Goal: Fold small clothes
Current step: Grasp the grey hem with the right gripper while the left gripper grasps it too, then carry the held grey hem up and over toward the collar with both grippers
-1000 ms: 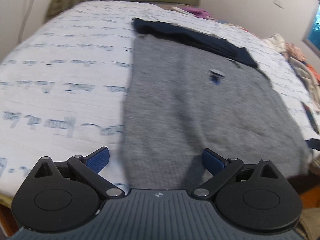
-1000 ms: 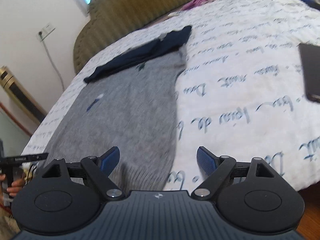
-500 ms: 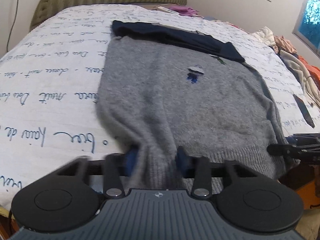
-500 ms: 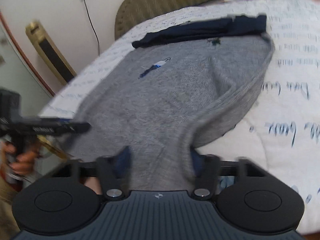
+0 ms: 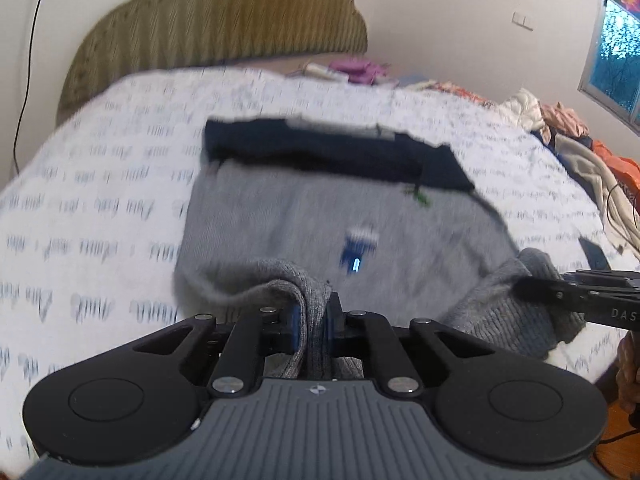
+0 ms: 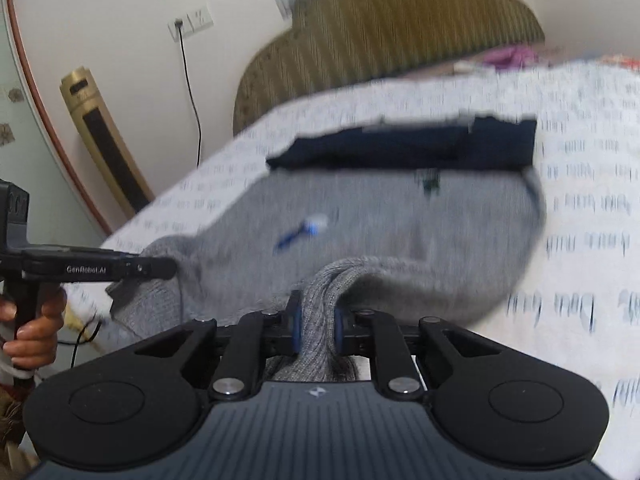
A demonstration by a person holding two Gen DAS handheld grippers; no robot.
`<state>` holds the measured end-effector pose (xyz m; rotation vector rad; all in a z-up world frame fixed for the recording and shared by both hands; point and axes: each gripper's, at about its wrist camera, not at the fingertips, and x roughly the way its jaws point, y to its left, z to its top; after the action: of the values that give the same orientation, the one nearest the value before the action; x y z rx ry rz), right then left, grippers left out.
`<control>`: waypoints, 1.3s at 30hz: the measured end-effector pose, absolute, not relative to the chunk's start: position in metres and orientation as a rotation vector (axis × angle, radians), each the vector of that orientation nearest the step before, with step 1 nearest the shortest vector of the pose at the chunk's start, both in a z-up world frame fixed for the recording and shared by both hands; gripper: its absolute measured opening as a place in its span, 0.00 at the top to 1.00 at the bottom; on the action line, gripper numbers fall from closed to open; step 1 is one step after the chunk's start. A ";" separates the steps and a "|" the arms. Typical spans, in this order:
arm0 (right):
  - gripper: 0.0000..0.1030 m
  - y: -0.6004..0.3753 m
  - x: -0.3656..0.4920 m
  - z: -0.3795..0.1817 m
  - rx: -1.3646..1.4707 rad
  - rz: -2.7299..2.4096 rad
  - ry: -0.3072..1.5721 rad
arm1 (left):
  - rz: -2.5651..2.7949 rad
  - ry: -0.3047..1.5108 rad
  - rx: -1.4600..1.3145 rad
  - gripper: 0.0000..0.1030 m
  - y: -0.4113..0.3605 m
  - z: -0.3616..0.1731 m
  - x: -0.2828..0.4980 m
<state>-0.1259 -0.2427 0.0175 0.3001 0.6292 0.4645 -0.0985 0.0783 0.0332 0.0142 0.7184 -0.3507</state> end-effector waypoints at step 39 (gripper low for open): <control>0.85 -0.309 0.062 0.028 0.578 0.327 0.502 | -0.220 0.794 0.106 0.89 0.013 0.065 0.119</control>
<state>0.0618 -0.3094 0.0278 0.5781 0.5023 0.3267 0.1192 0.0127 0.0649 0.1061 0.7941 -0.2202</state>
